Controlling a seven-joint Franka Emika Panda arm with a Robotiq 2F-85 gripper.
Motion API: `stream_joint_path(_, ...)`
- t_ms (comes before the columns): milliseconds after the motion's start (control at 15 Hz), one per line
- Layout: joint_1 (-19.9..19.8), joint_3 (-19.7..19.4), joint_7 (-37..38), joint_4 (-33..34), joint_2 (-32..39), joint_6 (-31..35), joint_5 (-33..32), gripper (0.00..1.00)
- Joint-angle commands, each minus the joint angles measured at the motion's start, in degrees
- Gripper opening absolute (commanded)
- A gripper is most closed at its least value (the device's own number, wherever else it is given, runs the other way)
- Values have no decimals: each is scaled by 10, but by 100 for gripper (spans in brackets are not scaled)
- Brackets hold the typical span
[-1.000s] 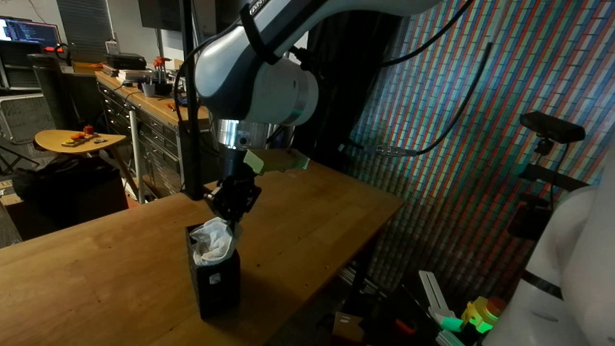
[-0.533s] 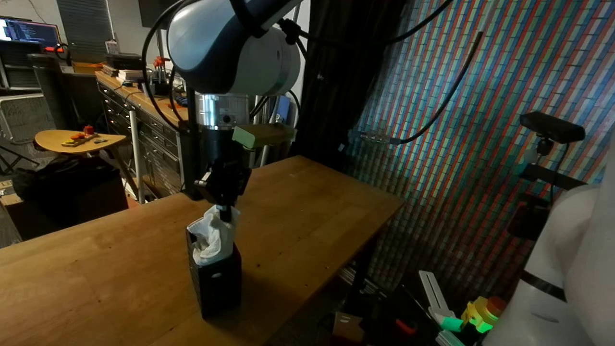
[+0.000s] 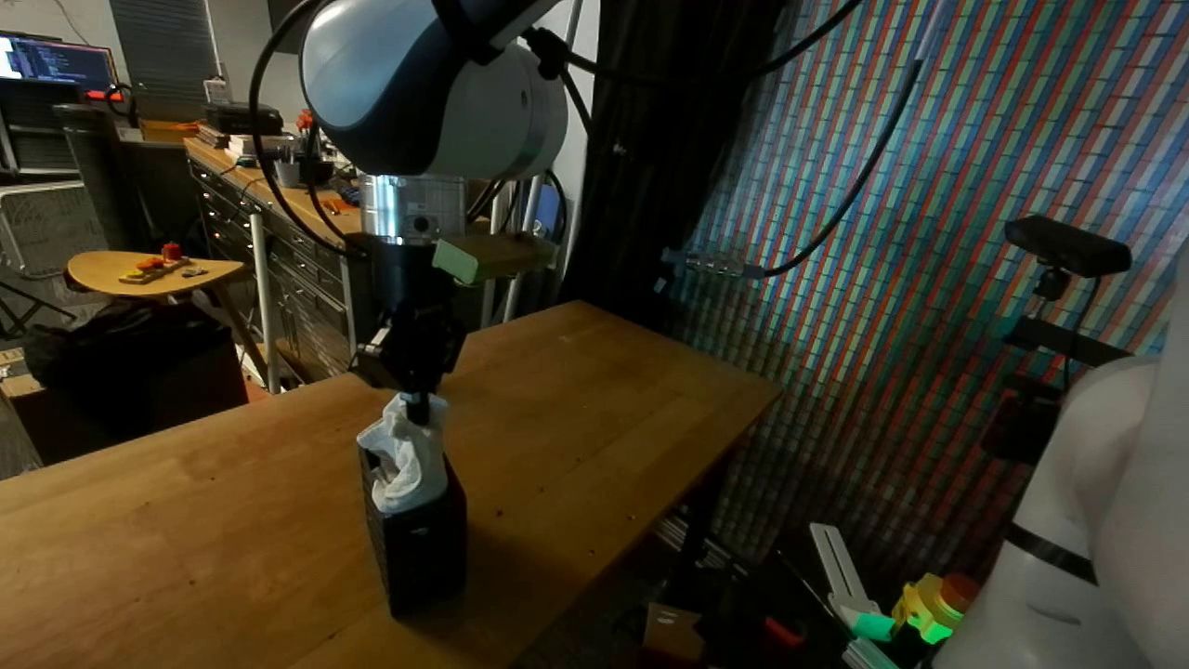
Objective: Put the towel in the box
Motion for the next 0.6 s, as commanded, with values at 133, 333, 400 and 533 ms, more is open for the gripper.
stream_joint_path(133,12,8,-41,12,13,56,-30,7)
stream_joint_path(333,16,20,-113,8,20,73,-37,7)
stream_joint_path(400,16,24,-139,6,22,80,-35,7)
stream_joint_path(533,13,33,-196,-5,22,102,-23,7)
